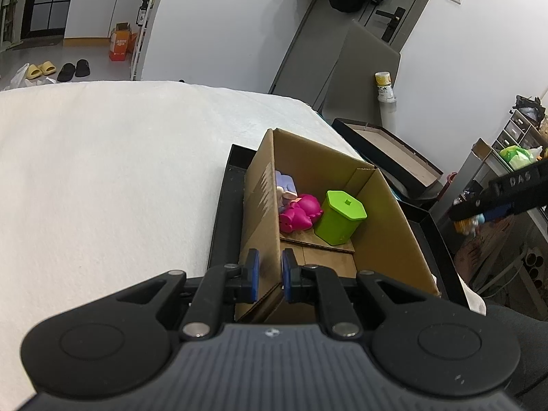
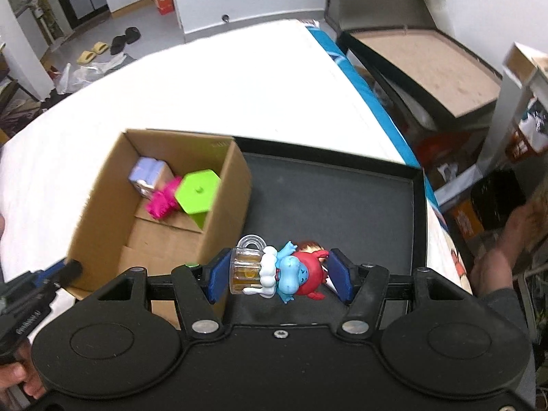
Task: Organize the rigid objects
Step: 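Lift the blue-red figure with the right gripper and carry it over the box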
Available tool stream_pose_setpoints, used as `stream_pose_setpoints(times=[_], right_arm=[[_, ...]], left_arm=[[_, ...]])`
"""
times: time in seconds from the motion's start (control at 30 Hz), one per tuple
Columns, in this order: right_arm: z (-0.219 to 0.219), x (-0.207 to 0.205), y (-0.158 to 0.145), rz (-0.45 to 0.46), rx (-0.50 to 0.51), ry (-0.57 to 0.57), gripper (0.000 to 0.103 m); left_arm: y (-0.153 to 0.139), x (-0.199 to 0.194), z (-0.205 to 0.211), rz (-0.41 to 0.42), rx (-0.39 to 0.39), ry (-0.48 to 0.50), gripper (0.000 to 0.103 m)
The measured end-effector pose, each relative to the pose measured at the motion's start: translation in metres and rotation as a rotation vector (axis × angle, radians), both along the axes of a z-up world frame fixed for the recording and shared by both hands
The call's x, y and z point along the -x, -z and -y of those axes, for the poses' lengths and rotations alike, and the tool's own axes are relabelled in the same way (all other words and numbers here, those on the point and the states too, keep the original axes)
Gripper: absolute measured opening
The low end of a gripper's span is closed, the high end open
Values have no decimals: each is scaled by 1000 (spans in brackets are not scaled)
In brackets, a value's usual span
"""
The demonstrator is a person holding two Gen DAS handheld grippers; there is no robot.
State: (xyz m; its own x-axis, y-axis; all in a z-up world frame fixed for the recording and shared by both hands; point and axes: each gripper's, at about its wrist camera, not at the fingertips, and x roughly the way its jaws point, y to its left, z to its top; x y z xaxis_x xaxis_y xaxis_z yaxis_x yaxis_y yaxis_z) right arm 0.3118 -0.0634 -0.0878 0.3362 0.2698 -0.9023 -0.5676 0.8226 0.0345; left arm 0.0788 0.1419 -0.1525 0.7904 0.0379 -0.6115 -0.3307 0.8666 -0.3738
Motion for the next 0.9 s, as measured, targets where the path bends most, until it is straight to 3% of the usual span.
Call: stream_pose_setpoints(times=[0.47,0.9], right_arm=[[-43,14,-25,33,-18,-80,59],[-88,35,-21,20,-34,-152,59]], left_arm=[[1,0,-2,5,18,2,12],[4,4,-8,14,49,-2,13]])
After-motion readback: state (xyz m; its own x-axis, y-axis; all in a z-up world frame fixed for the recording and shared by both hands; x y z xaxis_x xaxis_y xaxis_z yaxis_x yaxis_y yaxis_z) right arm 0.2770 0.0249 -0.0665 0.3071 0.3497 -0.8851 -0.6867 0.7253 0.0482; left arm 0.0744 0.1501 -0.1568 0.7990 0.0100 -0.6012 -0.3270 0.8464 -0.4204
